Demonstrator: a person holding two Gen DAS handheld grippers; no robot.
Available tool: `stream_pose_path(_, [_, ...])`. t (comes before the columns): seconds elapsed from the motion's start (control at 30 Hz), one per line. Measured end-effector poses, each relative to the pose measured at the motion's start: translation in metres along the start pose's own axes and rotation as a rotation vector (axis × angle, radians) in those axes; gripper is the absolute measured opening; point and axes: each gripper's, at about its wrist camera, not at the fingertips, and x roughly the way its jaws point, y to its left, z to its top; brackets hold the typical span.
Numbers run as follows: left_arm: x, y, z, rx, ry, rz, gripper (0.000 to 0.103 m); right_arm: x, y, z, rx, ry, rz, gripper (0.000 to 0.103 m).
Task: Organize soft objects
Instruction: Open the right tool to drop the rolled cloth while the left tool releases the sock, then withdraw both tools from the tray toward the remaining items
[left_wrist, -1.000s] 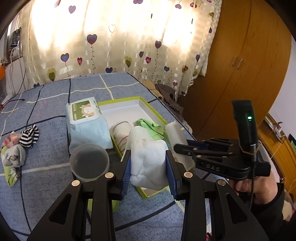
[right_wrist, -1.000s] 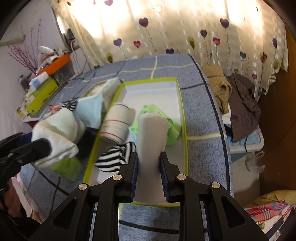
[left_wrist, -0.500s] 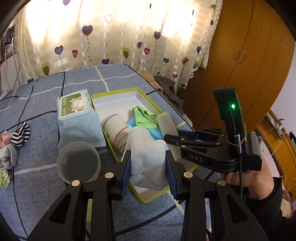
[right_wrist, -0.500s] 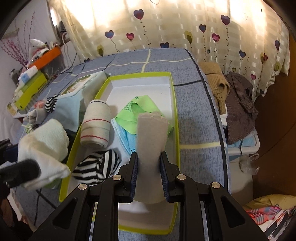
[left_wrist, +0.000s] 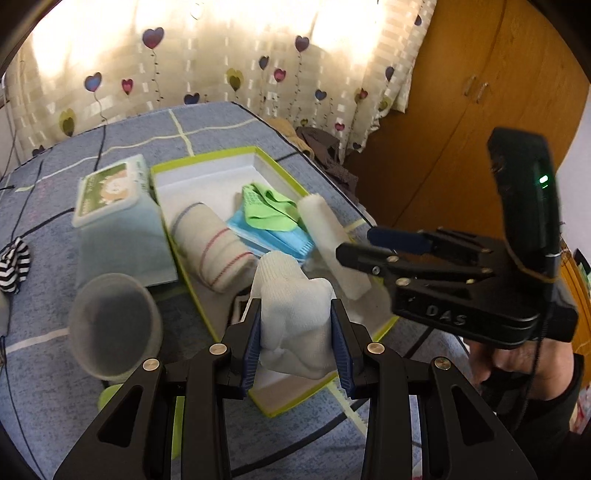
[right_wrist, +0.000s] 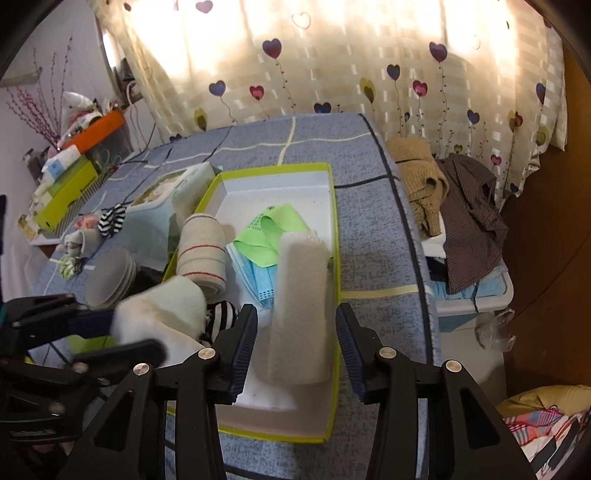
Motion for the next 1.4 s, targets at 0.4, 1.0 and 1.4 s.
stream_pose_path(0.4, [0.021, -0.015, 0.003, 0.054, 0.028, -0.057, 0.047, -0.019, -0.008, -0.006, 0.016, -0.029, -0.009, 0.043])
stream_pose_path(1.0, [-0.042, 0.004, -0.006, -0.035, -0.076, -0.081, 0.047, -0.038, 0.032, -0.023, -0.046, -0.032, 0.045, 0.043])
stream_pose_path(1.4, [-0.064, 0.030, -0.011, -0.103, -0.135, -0.064, 0.047, 0.000, 0.042, -0.027, -0.069, 0.047, -0.020, 0.032])
